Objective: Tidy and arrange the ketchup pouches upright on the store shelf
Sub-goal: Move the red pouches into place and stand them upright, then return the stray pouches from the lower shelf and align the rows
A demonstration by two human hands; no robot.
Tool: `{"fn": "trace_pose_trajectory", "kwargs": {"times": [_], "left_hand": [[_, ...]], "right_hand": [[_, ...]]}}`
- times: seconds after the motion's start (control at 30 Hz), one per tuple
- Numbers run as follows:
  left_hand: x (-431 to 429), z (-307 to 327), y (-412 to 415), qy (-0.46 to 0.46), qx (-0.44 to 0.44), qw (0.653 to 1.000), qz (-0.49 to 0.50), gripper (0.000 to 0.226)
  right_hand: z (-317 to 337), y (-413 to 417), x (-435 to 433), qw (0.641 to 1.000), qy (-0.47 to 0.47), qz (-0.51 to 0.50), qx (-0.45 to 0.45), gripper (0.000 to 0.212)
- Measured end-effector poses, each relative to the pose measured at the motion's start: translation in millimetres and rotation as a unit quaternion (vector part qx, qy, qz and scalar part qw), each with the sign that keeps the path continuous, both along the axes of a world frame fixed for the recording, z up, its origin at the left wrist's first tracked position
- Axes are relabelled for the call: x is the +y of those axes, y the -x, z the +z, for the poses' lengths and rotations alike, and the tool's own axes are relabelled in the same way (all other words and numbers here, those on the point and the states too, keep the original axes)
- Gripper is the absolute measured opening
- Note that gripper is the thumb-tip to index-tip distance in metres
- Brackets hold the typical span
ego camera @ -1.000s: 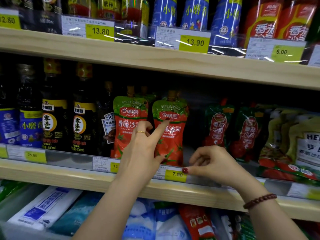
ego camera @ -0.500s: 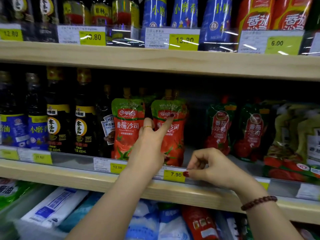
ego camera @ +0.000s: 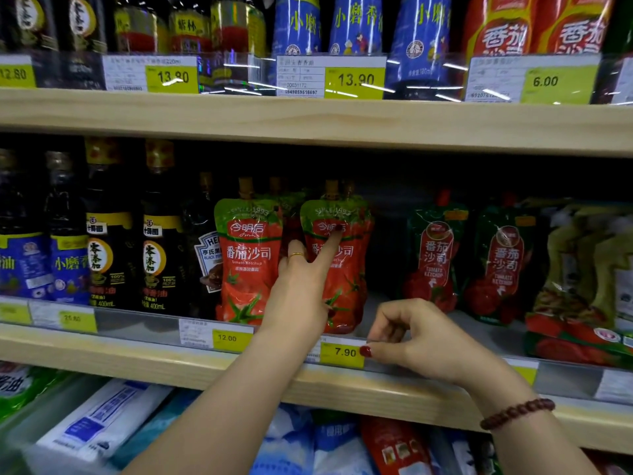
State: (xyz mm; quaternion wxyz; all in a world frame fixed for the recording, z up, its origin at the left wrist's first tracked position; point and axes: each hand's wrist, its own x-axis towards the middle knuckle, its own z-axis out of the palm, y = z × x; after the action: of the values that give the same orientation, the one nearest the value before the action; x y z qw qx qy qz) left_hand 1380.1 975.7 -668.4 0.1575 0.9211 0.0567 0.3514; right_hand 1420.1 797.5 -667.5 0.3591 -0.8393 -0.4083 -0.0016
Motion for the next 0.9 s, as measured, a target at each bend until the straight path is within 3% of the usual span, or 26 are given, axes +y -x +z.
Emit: {"fn": "trace_pose_trajectory", "kwargs": {"times": [0.47, 0.57, 0.63, 0.73, 0.9], "left_hand": [[1, 4, -11, 0.020, 0.035, 0.999, 0.009, 0.113], [1, 4, -6, 0.016, 0.035, 0.999, 0.013, 0.110], [2, 3, -1, 0.017, 0.025, 0.999, 0.014, 0.100], [0, 1, 10, 0.024, -0.017, 0.999, 0.015, 0.082], [-15, -6, 29, 0.060, -0.077, 0.995, -0.016, 0.054]], "right_hand": [[-2, 0, 0, 1.000, 0.000, 0.002, -0.009, 0.013], [-3, 0, -1, 1.000, -0.007, -0.001, -0.018, 0.021], [-6, 0, -1, 0.999, -0.014, -0.006, -0.032, 0.023], [-8, 2, -4, 0.998, -0.036, -0.009, -0.049, 0.008], [9, 20, -23, 0.987, -0.109, -0.033, -0.113, 0.021]]}}
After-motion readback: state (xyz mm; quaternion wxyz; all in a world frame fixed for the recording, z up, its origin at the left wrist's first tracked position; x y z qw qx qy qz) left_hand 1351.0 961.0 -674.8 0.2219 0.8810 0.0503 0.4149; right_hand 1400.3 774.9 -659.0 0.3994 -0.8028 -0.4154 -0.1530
